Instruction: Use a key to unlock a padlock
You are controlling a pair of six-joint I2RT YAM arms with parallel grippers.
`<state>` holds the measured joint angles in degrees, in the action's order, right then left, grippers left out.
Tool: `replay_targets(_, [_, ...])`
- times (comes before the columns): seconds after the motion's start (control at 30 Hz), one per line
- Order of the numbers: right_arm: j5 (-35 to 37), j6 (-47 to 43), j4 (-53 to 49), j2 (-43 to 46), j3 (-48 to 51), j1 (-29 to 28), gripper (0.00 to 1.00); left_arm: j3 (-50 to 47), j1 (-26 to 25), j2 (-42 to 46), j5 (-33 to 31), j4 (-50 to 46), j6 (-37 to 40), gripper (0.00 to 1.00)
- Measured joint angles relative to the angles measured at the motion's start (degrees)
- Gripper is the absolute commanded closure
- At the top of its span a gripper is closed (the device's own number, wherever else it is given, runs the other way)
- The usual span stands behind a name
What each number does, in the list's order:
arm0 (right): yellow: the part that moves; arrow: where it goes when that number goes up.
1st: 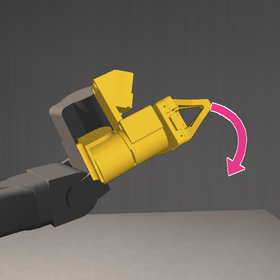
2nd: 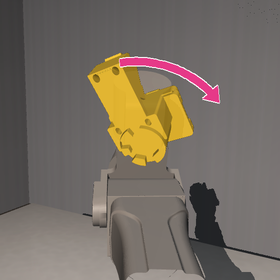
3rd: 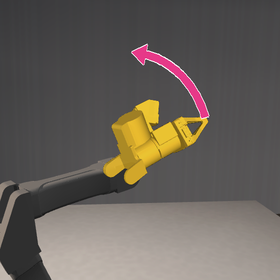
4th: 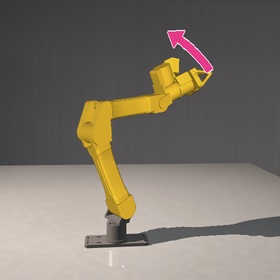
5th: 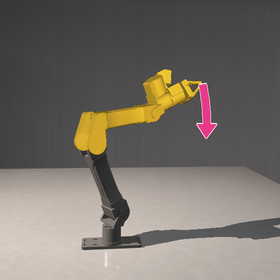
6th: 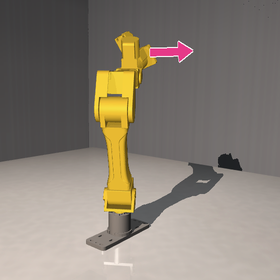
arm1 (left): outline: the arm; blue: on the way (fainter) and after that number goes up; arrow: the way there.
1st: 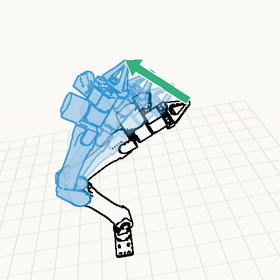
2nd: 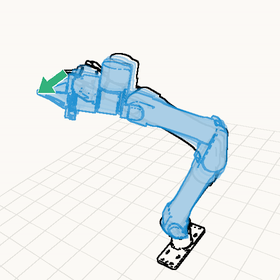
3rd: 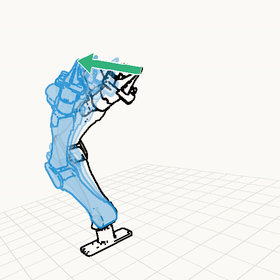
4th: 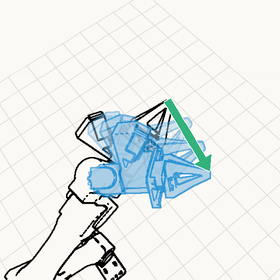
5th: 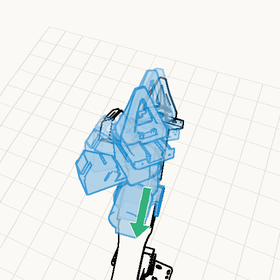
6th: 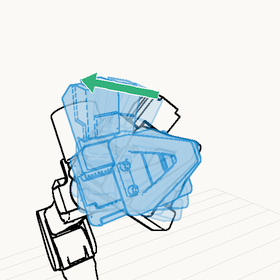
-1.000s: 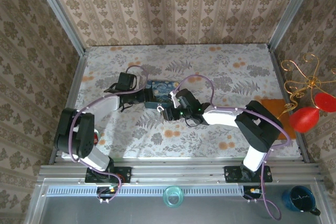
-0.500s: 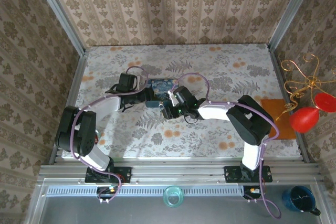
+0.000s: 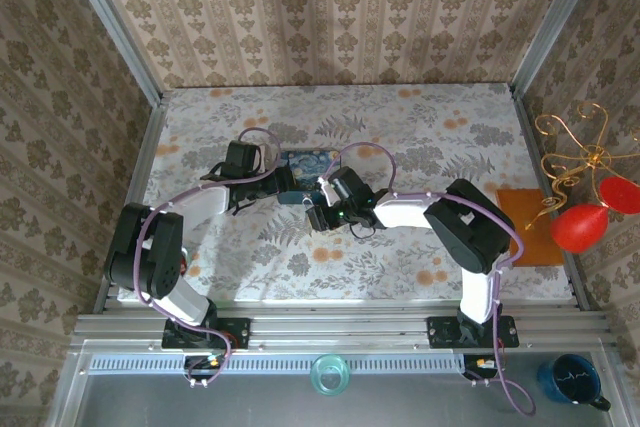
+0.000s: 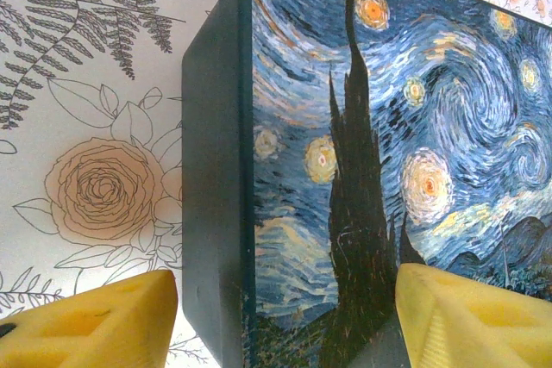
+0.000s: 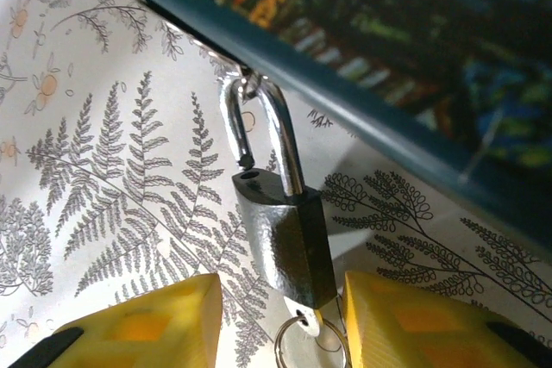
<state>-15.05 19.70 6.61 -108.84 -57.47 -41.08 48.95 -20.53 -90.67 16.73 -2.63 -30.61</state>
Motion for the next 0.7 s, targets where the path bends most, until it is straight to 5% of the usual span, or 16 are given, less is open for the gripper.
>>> replay_targets(0.27, [0.1,0.4,0.0,-0.5,-0.5,0.0,0.62,-0.6,-0.4,0.2,-0.2,0.9,-0.8,0.33])
replay_targets(0.7, [1.4,2.1,0.7,-1.5,-1.3,-0.1,0.84,-2.1,-1.1,1.1,-1.7,2.8,-2.0,0.34])
